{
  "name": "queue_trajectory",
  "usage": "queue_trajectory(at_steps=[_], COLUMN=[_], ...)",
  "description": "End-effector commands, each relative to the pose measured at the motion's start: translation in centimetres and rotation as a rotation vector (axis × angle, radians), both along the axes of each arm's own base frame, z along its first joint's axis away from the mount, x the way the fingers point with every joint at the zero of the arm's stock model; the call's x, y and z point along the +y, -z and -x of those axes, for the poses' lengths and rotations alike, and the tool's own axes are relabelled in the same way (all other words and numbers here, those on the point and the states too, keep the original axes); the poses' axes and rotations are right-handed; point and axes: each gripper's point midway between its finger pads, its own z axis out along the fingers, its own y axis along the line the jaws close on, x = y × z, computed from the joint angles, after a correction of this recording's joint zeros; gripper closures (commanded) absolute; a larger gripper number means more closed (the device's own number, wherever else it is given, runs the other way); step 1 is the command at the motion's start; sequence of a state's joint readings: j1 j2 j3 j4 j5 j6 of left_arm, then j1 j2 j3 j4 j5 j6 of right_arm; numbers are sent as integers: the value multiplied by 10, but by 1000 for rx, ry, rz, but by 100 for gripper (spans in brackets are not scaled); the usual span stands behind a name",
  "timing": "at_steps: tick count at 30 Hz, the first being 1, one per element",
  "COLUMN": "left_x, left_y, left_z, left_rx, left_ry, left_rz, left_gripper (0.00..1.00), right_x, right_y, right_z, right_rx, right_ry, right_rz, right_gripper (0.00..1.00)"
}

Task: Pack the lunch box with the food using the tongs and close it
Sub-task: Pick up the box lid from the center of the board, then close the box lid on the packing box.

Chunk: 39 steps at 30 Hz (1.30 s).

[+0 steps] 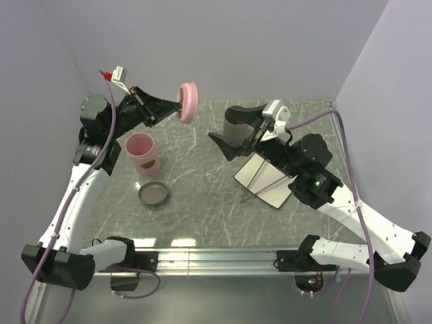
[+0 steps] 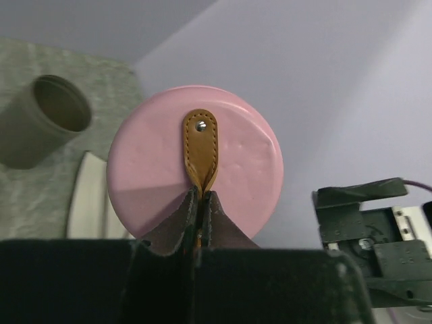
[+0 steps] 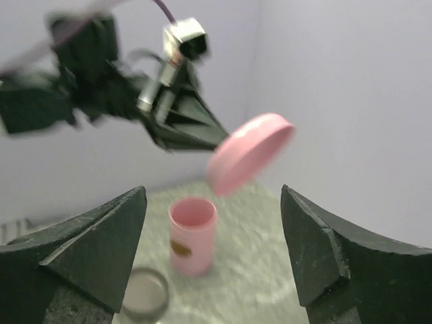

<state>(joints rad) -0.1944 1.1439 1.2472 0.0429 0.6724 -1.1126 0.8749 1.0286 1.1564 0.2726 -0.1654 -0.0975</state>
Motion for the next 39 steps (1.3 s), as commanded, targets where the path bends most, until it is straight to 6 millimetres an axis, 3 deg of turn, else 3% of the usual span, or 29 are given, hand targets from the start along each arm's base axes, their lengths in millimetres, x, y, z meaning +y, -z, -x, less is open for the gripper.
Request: queue_trajectory(at_steps=[1, 4, 5, 7, 8, 11, 17, 19, 22, 27, 34, 39], left_x=[20, 36, 46, 58, 64, 89, 121, 125, 131, 139, 153, 161], left_y=[25, 44, 40, 58, 60, 78, 110, 121, 140, 168, 197, 207], left_z=[-1, -12, -18, -21, -27, -36, -44, -46, -50, -57, -66, -69], left_rx=[-84, -100, -151, -105, -100, -106, -44, -24, 23, 94, 141, 174], left_ry=[-70, -129, -177, -200, -219, -260, -287, -268, -269, -253, -250, -248], left_rz=[-283, -470, -551, -660, -708, -910, -1139, -1177, -1215, -1248, -1247, -1236], left_gripper=[100, 100, 100, 100, 100, 100, 100, 100, 100, 100, 100, 100], right_x=[-16, -30, -33, -43, -60, -83, -122, -122, -127, -132, -140, -137], right_y=[18, 60, 70, 94, 109, 144, 208, 225, 255, 260, 242, 231], right_z=[-17, -41, -45, -54, -65, -71, -66, -60, -37, -30, -37, -20], right_rx=[129, 294, 336, 412, 464, 568, 722, 780, 978, 1053, 977, 936], right_ry=[74, 115, 110, 124, 171, 203, 220, 143, 26, 27, 131, 90], right_rz=[67, 201, 228, 276, 300, 385, 583, 630, 726, 731, 687, 653], right_gripper=[12, 11, 11, 11, 10, 9, 8, 8, 16, 20, 19, 20])
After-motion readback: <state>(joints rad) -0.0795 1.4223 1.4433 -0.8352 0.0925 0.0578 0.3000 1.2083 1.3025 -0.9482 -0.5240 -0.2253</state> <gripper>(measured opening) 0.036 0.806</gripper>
